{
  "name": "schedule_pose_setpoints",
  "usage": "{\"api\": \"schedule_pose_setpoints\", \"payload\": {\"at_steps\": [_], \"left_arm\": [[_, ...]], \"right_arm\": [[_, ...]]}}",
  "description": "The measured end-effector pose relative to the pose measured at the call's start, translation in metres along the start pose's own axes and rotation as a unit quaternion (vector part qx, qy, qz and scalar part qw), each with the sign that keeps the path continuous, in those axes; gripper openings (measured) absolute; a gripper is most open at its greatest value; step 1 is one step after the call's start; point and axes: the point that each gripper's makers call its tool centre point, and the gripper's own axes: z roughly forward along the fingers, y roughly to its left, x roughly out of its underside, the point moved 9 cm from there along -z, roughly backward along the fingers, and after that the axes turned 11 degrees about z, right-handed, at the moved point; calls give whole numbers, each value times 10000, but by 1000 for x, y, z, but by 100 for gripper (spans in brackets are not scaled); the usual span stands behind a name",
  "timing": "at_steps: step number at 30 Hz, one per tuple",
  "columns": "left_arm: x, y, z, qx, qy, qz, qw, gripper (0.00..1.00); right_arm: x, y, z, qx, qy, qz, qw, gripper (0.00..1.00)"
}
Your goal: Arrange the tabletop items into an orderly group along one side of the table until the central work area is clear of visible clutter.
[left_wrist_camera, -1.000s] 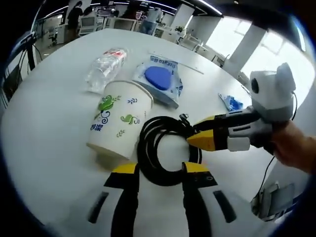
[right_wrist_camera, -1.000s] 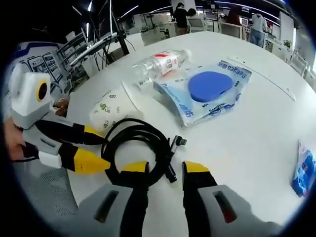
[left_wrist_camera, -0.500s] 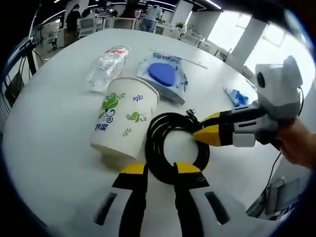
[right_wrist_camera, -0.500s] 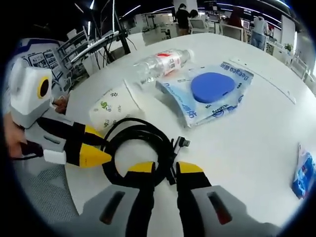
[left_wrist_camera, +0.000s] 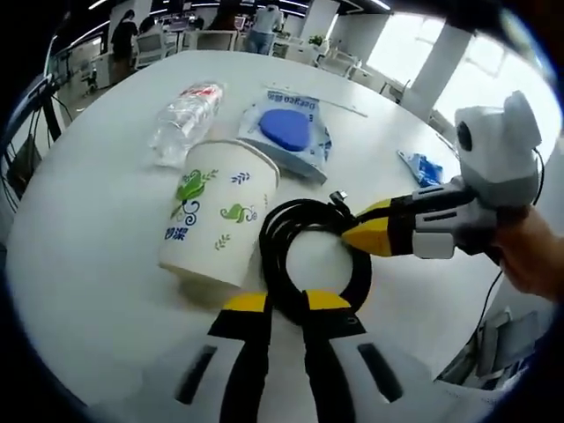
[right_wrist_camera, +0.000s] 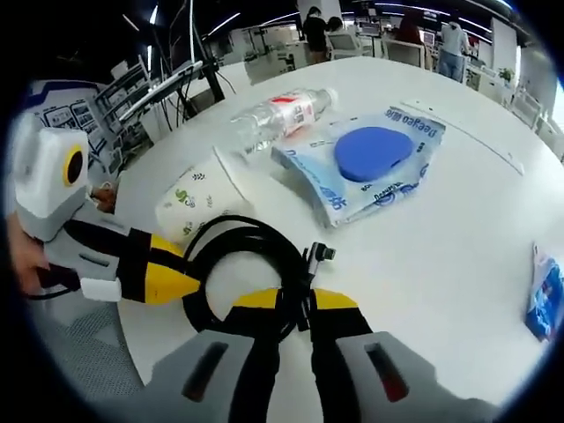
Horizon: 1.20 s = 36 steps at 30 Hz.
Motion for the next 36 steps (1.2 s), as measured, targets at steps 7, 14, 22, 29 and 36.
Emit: {"api": "schedule_pose_setpoints", "payload": {"at_steps": [7,14,22,29,36], "left_arm": [[-1,-1,0,35,-22,-17,10000,6],[-1,-3,-1,82,-39,-55,9999,4],[-4,-6,-2,161,-65,-48,9998,3],[-7,-9,-3,239,-86,18,9997,3],[-16,-15,-9,345,-149,113,9992,2]], "right_arm": [[0,-4,-3,-14,-42,122,9999,8],[0,-5,-7,-13,-76,169,9998,8],[1,-9,-14,6,-109,201,9997,8],[2,-11,-23,29,-178,272,9995,8],[0,-14,-32,58,-286,350,9990,8]]}}
